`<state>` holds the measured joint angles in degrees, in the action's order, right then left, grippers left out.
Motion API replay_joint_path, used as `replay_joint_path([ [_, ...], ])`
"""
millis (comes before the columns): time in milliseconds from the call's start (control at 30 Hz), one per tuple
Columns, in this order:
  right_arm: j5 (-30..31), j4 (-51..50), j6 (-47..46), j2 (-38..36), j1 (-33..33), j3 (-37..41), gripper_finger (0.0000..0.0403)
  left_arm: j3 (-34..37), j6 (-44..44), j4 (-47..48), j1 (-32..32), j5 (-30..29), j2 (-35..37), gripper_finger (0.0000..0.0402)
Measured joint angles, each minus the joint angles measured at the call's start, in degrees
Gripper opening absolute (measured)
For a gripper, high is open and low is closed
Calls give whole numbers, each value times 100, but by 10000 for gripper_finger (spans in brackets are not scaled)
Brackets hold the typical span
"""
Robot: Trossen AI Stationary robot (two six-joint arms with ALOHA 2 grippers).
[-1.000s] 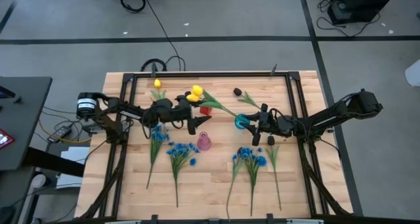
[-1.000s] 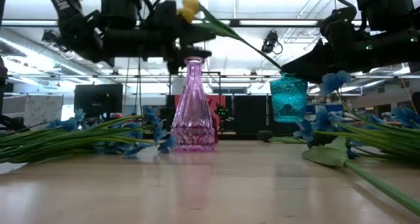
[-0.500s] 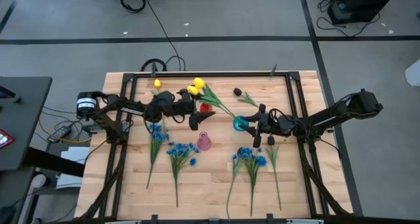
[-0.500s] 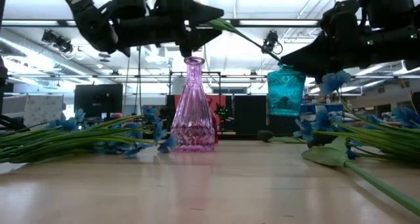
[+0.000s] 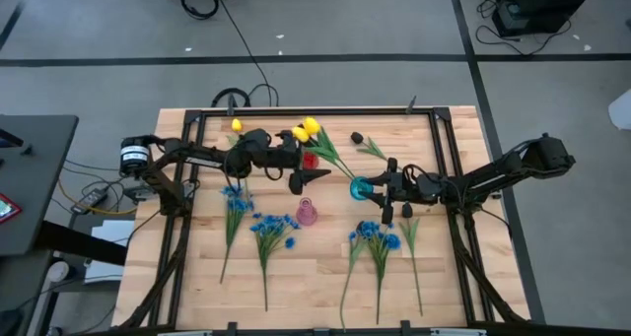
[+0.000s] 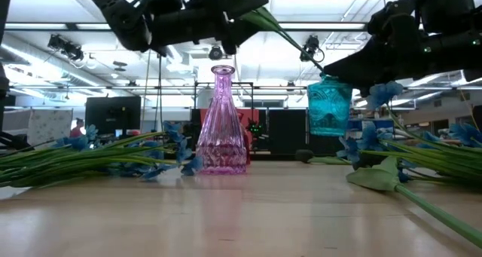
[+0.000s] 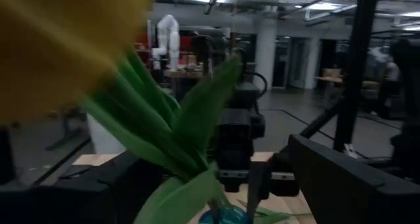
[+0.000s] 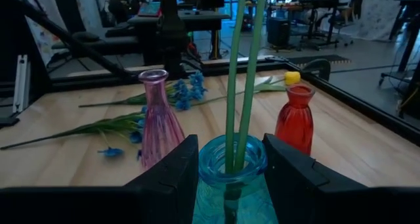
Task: Sort flowers into vase by color
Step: Put the blue vase containing the yellow flowers on the center of the table upright
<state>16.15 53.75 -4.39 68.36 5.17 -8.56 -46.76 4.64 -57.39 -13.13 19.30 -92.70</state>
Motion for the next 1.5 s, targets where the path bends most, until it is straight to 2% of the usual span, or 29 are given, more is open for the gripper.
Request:
replay_joint_path([
  [233,-126,-92,7,0,-66,0,156,-467,25,14,0,336,-429,323],
  [533,-128,-115,7,0,-70,0,156,-817,-59,82,-11,795,-444,323],
  [867,-428,-165,-207,0,-362,0,156,-1664,-438,1553,-17,951,-474,323],
  [1167,-604,-181,-316,0,-608,0,156,-1713,-462,1543,-39,945,-504,323],
  [1300,-695,-243,-355,37,-706,0,157,-1980,-409,1701,-39,1016,-797,323],
  [1500,-838,-279,-365,311,-754,-160,158,-2869,-193,2250,-49,1470,-1463,323],
])
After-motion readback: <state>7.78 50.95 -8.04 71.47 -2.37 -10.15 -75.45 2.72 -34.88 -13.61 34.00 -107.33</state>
